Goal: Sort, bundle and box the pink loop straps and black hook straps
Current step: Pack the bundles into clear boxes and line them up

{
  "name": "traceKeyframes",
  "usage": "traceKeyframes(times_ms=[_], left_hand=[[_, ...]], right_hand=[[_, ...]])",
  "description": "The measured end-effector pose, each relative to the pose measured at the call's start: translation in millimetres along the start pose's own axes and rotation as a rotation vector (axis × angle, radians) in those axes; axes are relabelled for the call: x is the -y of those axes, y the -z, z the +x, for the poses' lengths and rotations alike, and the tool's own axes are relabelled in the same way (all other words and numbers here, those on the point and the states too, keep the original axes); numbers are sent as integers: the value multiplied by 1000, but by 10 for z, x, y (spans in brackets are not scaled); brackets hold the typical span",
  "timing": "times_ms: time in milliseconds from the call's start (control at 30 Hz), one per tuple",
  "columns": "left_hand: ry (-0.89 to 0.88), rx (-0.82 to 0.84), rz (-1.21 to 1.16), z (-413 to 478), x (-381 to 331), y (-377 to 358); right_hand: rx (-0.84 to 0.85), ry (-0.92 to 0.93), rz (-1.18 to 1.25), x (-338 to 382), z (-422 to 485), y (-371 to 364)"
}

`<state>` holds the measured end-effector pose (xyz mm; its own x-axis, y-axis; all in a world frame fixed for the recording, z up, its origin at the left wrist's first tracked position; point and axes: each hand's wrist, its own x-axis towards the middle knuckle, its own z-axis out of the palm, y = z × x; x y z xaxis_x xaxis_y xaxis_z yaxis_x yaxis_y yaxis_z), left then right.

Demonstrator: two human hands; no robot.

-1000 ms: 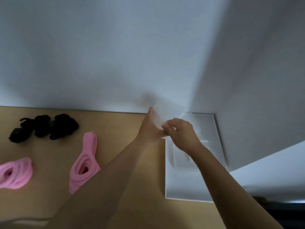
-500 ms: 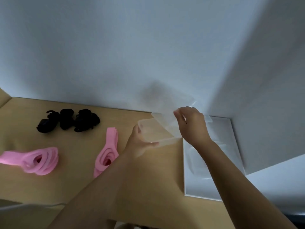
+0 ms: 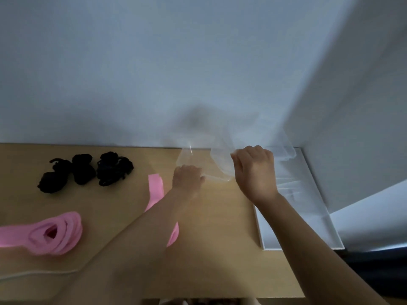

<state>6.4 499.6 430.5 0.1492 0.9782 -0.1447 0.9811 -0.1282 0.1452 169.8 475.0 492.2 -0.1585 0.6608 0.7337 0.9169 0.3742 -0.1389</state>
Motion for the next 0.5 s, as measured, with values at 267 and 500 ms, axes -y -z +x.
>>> traceKeyframes(times_ms=[267, 500], left_hand=[[-39, -34, -157, 120, -13, -68], [-143, -112, -27, -71, 78, 25]], right_hand=[[85, -19, -128, 159, -144, 15], [88, -29, -185, 250, -295, 29]])
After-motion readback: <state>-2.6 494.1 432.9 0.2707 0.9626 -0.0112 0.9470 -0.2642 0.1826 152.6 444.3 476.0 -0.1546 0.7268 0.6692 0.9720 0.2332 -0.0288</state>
